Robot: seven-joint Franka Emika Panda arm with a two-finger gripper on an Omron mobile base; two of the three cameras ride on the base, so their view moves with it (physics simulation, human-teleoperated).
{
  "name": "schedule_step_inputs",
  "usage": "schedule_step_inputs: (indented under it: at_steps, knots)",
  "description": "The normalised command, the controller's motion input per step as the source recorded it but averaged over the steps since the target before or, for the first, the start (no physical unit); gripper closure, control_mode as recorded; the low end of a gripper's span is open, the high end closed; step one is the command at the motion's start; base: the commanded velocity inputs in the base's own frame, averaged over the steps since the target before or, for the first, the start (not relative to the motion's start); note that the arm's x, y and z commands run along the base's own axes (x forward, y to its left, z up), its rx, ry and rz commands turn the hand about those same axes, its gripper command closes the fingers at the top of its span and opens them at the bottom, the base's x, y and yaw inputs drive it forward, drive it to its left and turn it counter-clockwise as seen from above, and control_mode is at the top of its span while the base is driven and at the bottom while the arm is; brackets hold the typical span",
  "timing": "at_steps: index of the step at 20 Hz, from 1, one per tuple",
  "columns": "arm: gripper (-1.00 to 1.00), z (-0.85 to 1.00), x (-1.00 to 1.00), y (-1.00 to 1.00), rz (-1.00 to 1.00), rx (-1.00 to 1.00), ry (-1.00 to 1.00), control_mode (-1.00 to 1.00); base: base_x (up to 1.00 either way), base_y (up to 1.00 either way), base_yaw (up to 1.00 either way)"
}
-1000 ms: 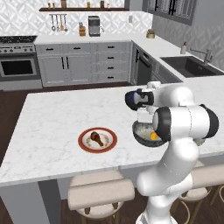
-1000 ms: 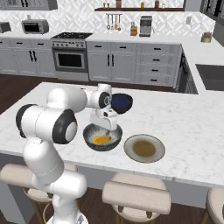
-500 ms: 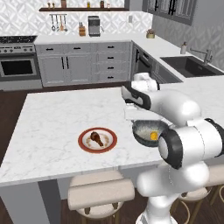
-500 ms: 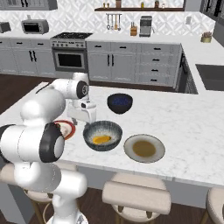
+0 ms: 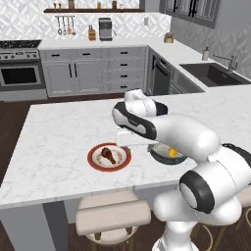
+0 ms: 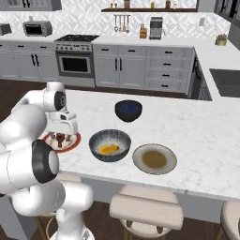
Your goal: Pick the chicken drumstick and corn from their plates and place them in the bowl. Then put the bowl in the fridge.
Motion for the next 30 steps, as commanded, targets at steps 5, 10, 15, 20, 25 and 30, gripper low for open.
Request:
schedule_step_inputs:
  at_steps: [5,10,15,20,25,30]
  knots:
    - [-1.0,-0.32,0.36,0.52,0.23,0.12,0.02,-1.0,0.0,0.0,0.0]
    - [-1.0,-0.54,0.82,0.31,0.21,0.1,-0.04,-1.0,0.0,0.0,0.0]
    - [-1.0,-0.36,0.99,0.1,0.09,0.01,-0.01,-1.0,0.0,0.0,0.0]
    - [-1.0,-0.43,0.41,0.42,0.13,0.0,0.0,-1.0,0.0,0.0,0.0]
    - [-1.0,-0.46,0.2,0.12,0.12,0.0,0.0,-1.0,0.0,0.0,0.0]
    - [-1.0,-0.24,0.13,0.0,0.08,0.0,0.0,-1.0,0.0,0.0,0.0]
